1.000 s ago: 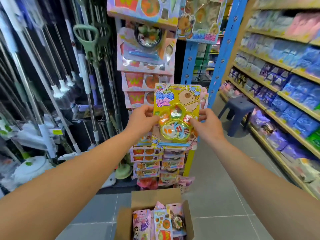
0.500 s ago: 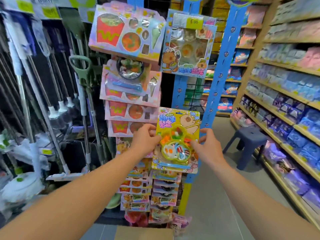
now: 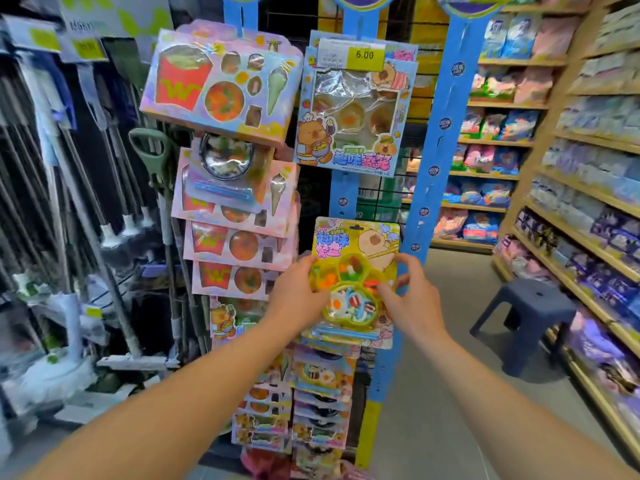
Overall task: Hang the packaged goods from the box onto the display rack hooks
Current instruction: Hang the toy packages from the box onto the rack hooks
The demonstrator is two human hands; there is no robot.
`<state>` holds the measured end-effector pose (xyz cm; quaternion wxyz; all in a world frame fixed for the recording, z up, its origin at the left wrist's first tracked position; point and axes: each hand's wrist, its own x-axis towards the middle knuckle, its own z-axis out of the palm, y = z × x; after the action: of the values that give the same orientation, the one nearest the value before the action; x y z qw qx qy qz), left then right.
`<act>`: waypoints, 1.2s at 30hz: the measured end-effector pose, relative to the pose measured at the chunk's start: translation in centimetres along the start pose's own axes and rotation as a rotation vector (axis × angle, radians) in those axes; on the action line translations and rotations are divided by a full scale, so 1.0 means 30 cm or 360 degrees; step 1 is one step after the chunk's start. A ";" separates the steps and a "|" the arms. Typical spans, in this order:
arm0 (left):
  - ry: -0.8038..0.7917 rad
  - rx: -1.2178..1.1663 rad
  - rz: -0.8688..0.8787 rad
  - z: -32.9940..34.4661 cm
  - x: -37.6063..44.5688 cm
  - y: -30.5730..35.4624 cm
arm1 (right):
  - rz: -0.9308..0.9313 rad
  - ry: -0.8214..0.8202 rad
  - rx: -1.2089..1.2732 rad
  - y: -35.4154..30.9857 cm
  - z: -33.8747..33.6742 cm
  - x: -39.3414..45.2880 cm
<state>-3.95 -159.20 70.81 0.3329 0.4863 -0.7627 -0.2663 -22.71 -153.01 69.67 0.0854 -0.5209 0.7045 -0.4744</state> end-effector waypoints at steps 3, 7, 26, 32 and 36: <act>0.0011 0.0143 0.0095 0.004 0.019 0.024 | -0.0062 0.0043 -0.0022 -0.012 0.012 0.047; -0.0007 0.0214 0.0133 0.024 0.047 0.046 | -0.0091 0.0088 -0.0021 -0.019 0.028 0.095; -0.0116 0.0677 0.0229 0.066 0.041 -0.035 | -0.0151 0.0156 -0.0210 0.005 0.107 0.100; -0.0262 0.0901 0.0312 0.040 0.049 -0.033 | -0.0050 0.0083 -0.0287 0.016 0.145 0.088; -0.0352 0.0992 0.0250 0.037 0.044 -0.043 | 0.0016 0.0017 -0.0400 0.019 0.158 0.092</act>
<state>-4.47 -160.82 69.50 0.1030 0.4725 -0.8741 -0.0450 -21.39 -158.00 67.73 0.0182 -0.5213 0.7615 -0.3848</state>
